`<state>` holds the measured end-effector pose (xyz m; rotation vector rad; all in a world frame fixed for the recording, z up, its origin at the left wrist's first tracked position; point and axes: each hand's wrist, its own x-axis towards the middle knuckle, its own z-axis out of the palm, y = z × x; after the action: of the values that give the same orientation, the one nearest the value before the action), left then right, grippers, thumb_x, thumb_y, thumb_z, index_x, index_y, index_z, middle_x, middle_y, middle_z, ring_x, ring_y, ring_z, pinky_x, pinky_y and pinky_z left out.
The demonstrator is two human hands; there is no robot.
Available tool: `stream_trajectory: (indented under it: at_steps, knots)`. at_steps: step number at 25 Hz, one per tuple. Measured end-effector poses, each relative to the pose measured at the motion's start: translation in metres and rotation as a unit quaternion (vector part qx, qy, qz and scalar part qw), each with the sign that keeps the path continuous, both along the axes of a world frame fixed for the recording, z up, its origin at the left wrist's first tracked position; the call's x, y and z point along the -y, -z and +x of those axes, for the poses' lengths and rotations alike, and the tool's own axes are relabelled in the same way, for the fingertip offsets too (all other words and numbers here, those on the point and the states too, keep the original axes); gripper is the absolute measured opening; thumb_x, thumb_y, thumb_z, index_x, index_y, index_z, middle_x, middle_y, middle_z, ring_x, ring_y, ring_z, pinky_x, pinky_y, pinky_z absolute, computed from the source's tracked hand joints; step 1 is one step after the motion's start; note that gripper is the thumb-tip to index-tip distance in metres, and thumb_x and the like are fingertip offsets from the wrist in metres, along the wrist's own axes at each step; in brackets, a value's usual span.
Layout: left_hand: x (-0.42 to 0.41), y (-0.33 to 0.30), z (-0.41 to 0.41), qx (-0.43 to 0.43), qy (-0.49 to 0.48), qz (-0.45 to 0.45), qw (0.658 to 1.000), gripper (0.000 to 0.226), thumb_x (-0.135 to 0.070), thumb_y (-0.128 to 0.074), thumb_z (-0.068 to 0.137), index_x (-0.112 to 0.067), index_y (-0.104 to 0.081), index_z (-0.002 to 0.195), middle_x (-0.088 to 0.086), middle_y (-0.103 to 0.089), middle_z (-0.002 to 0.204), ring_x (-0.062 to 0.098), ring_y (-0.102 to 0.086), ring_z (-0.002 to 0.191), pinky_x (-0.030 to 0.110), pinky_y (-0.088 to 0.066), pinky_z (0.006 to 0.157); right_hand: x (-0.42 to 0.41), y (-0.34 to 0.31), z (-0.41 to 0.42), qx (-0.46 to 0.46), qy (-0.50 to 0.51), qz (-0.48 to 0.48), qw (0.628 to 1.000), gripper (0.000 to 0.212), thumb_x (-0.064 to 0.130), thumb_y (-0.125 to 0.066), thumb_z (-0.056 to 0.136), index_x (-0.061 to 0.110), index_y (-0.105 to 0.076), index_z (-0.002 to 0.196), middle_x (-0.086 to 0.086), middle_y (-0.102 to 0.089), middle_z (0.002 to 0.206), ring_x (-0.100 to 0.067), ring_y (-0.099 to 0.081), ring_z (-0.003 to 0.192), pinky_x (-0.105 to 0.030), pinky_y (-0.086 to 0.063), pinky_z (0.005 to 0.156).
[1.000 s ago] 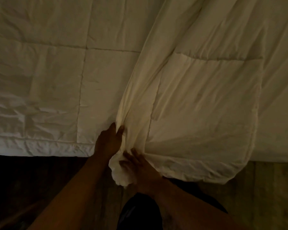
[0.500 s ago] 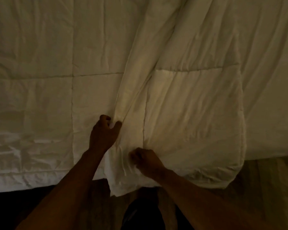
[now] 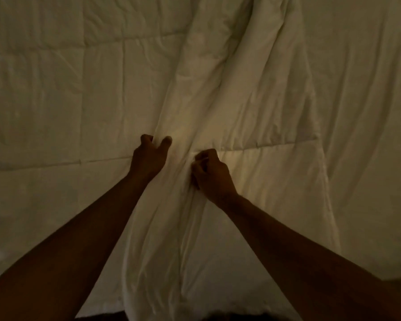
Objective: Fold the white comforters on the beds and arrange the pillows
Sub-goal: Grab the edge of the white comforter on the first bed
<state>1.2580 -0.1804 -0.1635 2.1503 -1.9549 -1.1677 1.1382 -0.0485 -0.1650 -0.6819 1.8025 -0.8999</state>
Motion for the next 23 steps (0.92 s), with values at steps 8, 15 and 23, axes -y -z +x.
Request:
stream_trajectory:
  at_steps: [8, 15, 23]
  knots:
    - [0.089, 0.014, -0.068, -0.031, 0.036, -0.023, 0.999, 0.063, -0.063, -0.038, 0.095, -0.009, -0.050, 0.126, 0.013, -0.060, 0.123, 0.032, -0.058, 0.110, 0.037, -0.046, 0.089, 0.139, -0.012, -0.054, -0.078, -0.036, 0.015, 0.996, 0.042, 0.045, -0.055, 0.095, 0.014, -0.053, 0.124, -0.006, -0.072, 0.082, -0.018, -0.072, 0.058, -0.041, -0.062, 0.058]
    - [0.103, 0.019, -0.042, -0.069, 0.052, -0.103, 0.991, 0.042, -0.045, -0.034, 0.104, -0.010, -0.057, 0.102, 0.002, -0.062, 0.097, 0.020, -0.057, 0.086, 0.031, -0.039, 0.076, 0.235, 0.001, -0.047, -0.100, -0.106, 0.088, 0.985, 0.042, 0.042, -0.044, 0.100, 0.005, -0.055, 0.116, -0.017, -0.068, 0.103, -0.021, -0.069, 0.071, -0.030, -0.055, 0.059]
    - [0.167, 0.013, 0.072, -0.009, 0.011, -0.198, 0.980, 0.048, -0.049, -0.036, 0.103, -0.007, -0.054, 0.088, 0.006, -0.058, 0.086, 0.024, -0.053, 0.083, 0.026, -0.028, 0.071, 0.309, 0.008, 0.054, -0.074, -0.114, -0.025, 0.990, 0.026, 0.037, -0.051, 0.098, 0.019, -0.046, 0.080, -0.011, -0.066, 0.085, -0.023, -0.063, 0.060, -0.034, -0.053, 0.057]
